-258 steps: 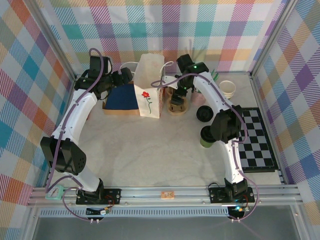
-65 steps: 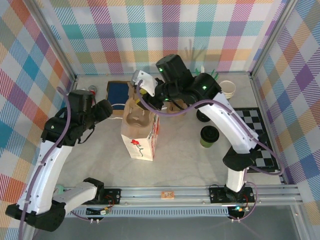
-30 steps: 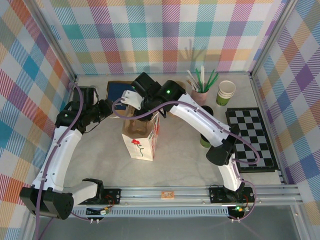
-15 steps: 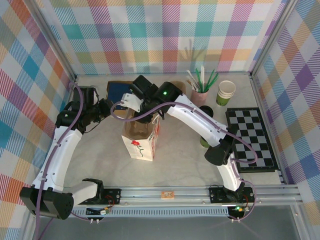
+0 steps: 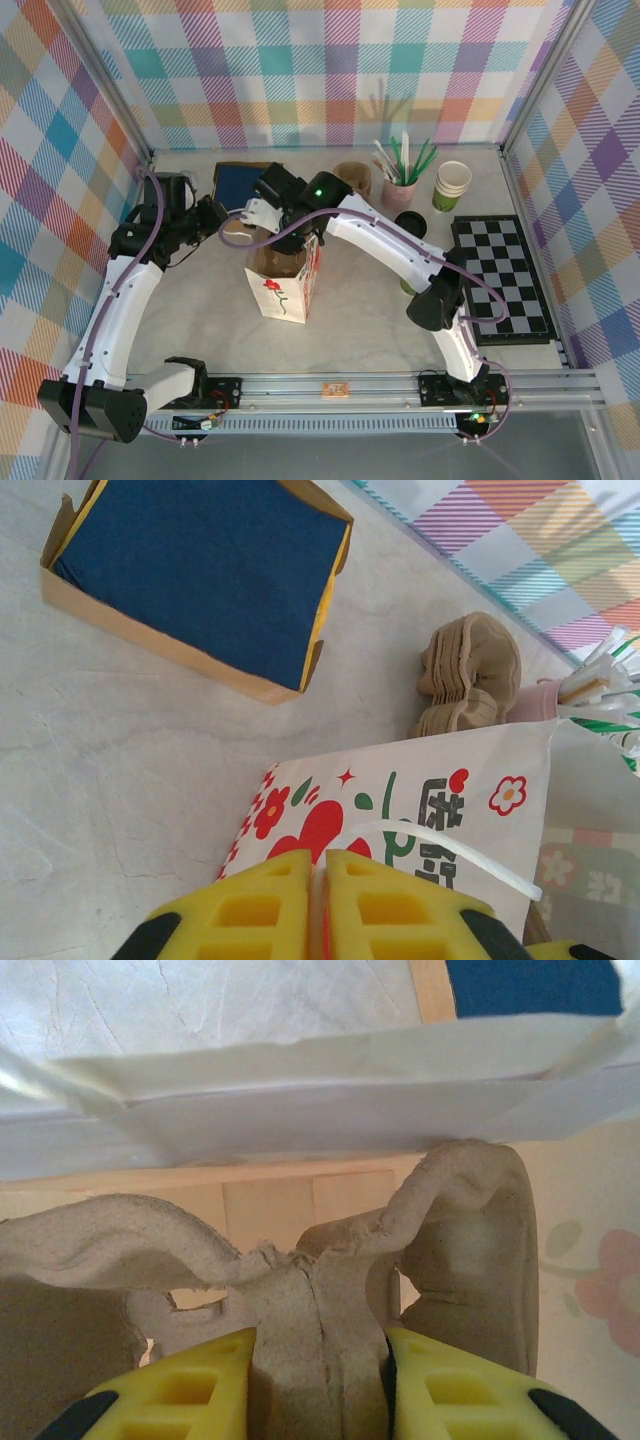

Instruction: Pack the takeout coffee

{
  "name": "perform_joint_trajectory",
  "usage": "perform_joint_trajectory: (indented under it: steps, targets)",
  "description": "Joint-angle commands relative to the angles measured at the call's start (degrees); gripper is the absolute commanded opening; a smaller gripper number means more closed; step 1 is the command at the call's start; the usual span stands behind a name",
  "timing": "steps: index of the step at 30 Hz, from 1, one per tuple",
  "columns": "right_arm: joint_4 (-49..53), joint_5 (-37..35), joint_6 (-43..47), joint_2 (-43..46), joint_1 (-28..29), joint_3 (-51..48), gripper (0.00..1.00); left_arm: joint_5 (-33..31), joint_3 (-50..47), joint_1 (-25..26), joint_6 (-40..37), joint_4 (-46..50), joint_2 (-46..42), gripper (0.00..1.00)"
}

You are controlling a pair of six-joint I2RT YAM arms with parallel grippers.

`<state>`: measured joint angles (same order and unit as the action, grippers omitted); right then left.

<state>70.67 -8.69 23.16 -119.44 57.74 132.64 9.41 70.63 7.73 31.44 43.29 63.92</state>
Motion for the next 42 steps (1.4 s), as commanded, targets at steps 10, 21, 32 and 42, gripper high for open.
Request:
perform_joint_trajectory:
  steps: [10, 21, 32, 42]
  targets:
    - [3.78, -2.34, 1.86, -0.05, 0.95, -1.43, 0.3, -2.03, 0.27, -0.62, -1.41, 0.04, -1.56, 0.0]
    - [3.31, -2.85, 3.11, -1.14, 0.97, -3.87, 0.29, -1.15, 0.56, -0.66, -1.3, -0.41, -2.48, 0.0]
    - [2.38, -3.27, 2.64, -1.7, 0.96, -6.57, 0.28, -1.85, 1.11, -0.68, -1.65, -0.05, -3.23, 0.0]
    - [-1.41, -3.09, 2.23, -0.05, 0.34, -12.24, 0.28, -2.48, 2.14, -0.66, -1.76, 0.49, -4.13, 0.0]
